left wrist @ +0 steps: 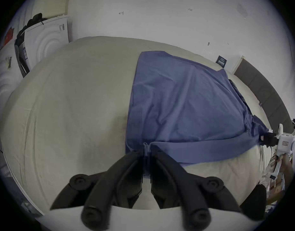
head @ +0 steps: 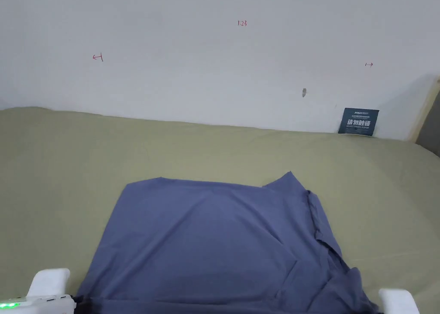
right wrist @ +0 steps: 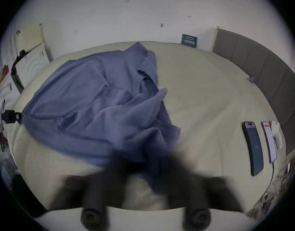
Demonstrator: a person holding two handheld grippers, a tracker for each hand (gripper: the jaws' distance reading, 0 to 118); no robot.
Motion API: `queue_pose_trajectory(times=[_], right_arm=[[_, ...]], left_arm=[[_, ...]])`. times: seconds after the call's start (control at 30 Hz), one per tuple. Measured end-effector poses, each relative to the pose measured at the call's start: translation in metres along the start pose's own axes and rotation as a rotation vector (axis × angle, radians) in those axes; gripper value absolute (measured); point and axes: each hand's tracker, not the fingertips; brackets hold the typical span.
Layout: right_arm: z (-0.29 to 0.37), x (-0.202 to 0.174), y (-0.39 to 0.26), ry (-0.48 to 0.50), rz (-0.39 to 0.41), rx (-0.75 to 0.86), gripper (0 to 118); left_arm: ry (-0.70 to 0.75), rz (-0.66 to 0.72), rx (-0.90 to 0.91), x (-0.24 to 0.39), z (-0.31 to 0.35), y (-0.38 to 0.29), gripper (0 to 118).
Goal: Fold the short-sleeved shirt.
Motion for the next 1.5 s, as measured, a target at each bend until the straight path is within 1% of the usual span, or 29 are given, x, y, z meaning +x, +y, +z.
queue_pose_trajectory(times=[0.03,0.07,0.13,0.23,0.37,0.47,0.6,0.67,0.77,0.8,0.87,0.93,0.97,1.0,1.03,1.07,1.1,1.13,1.17,1.2,1.27,1.3,1.33,1.37,1.4,1.43,1.47,1.5], right_arm=[[0.002,-0.001,-0.004,-0.022,0.017,0.002,3],[0.004,-0.003,-0.004,-0.031,0.017,0.005,3],[0.010,-0.003,-0.001,-0.004,0.018,0.025,3],[0.022,0.000,0.010,0.009,-0.024,0.056,3],[0.033,0.006,0.039,0.019,-0.027,0.087,3],[0.028,0.012,0.071,0.029,-0.035,0.106,3],[0.005,0.016,0.121,0.037,-0.049,0.099,3],[-0.014,0.015,0.142,0.021,-0.060,0.091,3],[-0.049,0.014,0.167,-0.002,-0.044,0.028,3],[-0.063,0.013,0.171,-0.011,-0.029,0.007,3],[-0.083,0.012,0.176,-0.018,-0.031,0.009,3],[-0.098,0.013,0.177,-0.014,-0.096,0.002,3],[-0.101,0.015,0.176,-0.008,-0.101,-0.009,5],[-0.106,0.016,0.176,0.001,-0.103,-0.024,15],[-0.109,0.016,0.176,-0.009,-0.091,-0.041,50],[-0.110,0.015,0.175,-0.040,-0.059,-0.069,86],[-0.108,0.018,0.172,-0.041,-0.038,-0.079,107],[-0.101,0.020,0.169,-0.024,-0.039,-0.048,107],[-0.092,0.022,0.167,0.007,-0.045,-0.002,103],[-0.080,0.025,0.164,0.033,-0.062,0.012,100],[-0.059,0.028,0.157,0.036,-0.088,0.042,101],[-0.047,0.028,0.151,0.038,-0.096,0.063,101],[-0.033,0.027,0.146,0.041,-0.100,0.069,99],[-0.021,0.026,0.140,0.045,-0.101,0.074,95],[-0.009,0.024,0.131,0.053,-0.102,0.085,83],[0.000,0.023,0.122,0.066,-0.103,0.091,50],[0.008,0.021,0.114,0.076,-0.101,0.092,15],[0.012,0.019,0.105,0.076,-0.099,0.090,0]], left_arm=[[-0.009,0.008,0.000,0.000,0.003,0.000,9],[-0.012,0.016,0.002,0.000,0.005,0.001,9],[-0.028,0.033,0.003,-0.003,0.009,0.006,9],[-0.040,0.039,0.022,0.000,0.021,0.013,9],[-0.063,0.031,0.063,0.003,0.029,0.036,9],[-0.055,0.008,0.069,0.003,0.019,0.063,9],[-0.055,0.012,0.085,0.003,-0.005,0.109,9],[-0.042,0.004,0.069,0.005,-0.024,0.131,9],[-0.016,-0.050,0.007,0.009,-0.055,0.155,9],[0.002,-0.061,0.016,0.010,-0.067,0.157,9],[0.007,-0.051,-0.007,0.007,-0.088,0.162,9],[0.019,-0.013,-0.055,0.003,-0.106,0.163,9],[0.021,-0.017,-0.048,0.002,-0.111,0.162,9],[0.032,-0.031,-0.052,0.002,-0.115,0.163,16],[0.080,-0.059,-0.032,0.003,-0.114,0.162,43],[0.105,-0.066,-0.021,0.004,-0.112,0.161,73],[0.089,-0.055,-0.033,0.002,-0.108,0.161,92],[0.054,-0.025,-0.010,-0.001,-0.099,0.158,95],[0.004,0.002,-0.002,-0.004,-0.091,0.158,94],[-0.011,0.024,-0.001,-0.004,-0.079,0.154,94],[0.008,0.030,0.023,-0.002,-0.057,0.144,93],[0.004,0.020,0.044,-0.001,-0.044,0.138,90],[-0.006,0.010,0.066,0.001,-0.033,0.132,81],[-0.018,0.003,0.087,0.002,-0.023,0.124,69],[-0.021,-0.001,0.099,0.004,-0.012,0.114,54],[-0.016,0.001,0.111,0.005,-0.004,0.103,27],[0.001,0.003,0.122,0.009,0.002,0.096,10],[0.034,-0.005,0.131,0.011,0.007,0.085,0]])
